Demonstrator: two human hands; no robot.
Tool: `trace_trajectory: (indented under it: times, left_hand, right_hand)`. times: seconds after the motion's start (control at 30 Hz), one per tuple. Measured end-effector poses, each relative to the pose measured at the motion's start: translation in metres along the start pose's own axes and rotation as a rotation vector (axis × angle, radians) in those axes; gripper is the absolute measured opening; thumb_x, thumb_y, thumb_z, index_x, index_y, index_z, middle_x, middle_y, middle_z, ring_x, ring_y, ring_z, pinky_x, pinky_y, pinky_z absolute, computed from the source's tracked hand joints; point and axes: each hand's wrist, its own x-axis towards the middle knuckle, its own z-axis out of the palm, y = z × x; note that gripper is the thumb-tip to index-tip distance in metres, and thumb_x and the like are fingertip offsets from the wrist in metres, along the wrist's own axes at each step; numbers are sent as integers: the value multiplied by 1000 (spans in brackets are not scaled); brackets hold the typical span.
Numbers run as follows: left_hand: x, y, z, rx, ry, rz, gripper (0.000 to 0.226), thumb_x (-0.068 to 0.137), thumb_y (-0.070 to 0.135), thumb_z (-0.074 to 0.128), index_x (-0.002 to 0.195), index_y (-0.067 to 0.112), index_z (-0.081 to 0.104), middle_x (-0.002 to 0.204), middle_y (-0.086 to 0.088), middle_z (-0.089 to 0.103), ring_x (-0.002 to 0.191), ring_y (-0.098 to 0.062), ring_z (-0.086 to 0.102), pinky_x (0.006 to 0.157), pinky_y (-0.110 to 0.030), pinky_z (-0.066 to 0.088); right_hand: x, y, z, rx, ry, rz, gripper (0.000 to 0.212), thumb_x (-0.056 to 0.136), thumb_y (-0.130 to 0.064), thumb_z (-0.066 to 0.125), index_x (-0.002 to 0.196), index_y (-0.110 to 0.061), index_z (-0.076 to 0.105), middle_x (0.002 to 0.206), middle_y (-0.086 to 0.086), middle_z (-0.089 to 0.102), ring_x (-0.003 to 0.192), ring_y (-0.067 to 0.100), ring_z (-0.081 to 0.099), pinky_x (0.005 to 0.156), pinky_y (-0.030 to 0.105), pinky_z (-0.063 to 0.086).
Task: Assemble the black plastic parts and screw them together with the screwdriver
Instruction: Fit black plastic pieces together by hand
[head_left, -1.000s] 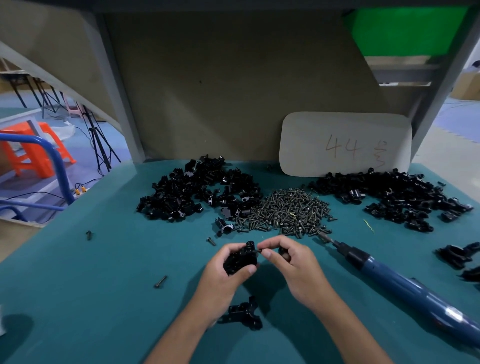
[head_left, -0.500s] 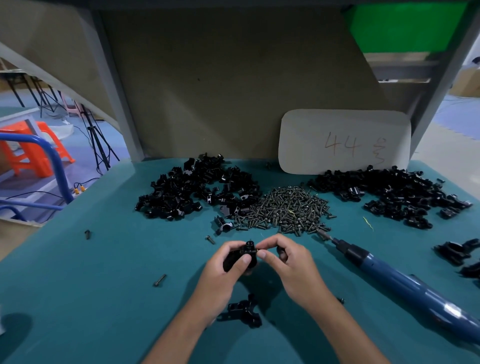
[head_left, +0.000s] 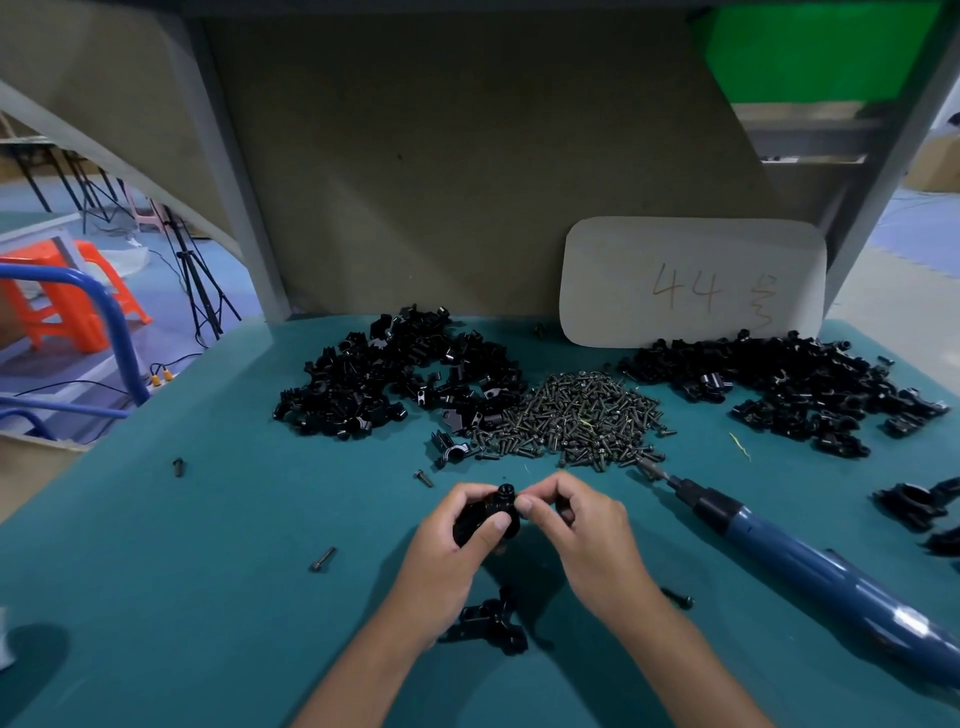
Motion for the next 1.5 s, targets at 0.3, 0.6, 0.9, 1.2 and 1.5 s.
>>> trace_trajectory:
  times: [0.3,0.6,0.9,1.2,1.5]
  left_hand:
    - [-2,1,-1,-47,-23,-38,23,96,42,63,118,37,63,108,15,72,97,-10,72,83,-19,54]
    - [-1,1,-2,14,-68,-24,17,97,46,60,113,43,64,105,9,73,90,-11,71,80,-21,54]
    - [-1,-1,-1,42,-92,14,27,91,58,59,114,44,63,107,12,71,94,-10,70,87,-30,56]
    - [-5,5,-1,110,-106,48,24,96,48,61,118,40,61,112,20,69,106,2,63,85,-10,47]
    - [-2,3,-3,60,-81,-18,16,98,37,64,114,36,64,104,15,71,94,-4,68,79,-12,49]
  right_hand:
    - [0,-1,-8,-100,-26,-62,19,94,-28,71,87,-43,63,78,-38,59,71,-3,52,65,10,37]
    - [-1,0,-6,-94,3,-82,10,93,-26,72,89,-34,69,70,-42,56,72,-14,55,67,4,38]
    - [-2,1,3,-111,-20,-22,32,95,-54,50,76,-28,54,67,-17,57,66,0,50,60,14,36]
    - [-4,7,9,-278,-58,-31,51,100,-61,20,71,-24,40,65,-6,43,70,10,42,63,27,35]
    - [-6,6,-3,-256,-251,-39,34,98,-55,22,80,-31,39,81,-15,47,85,9,44,69,30,36]
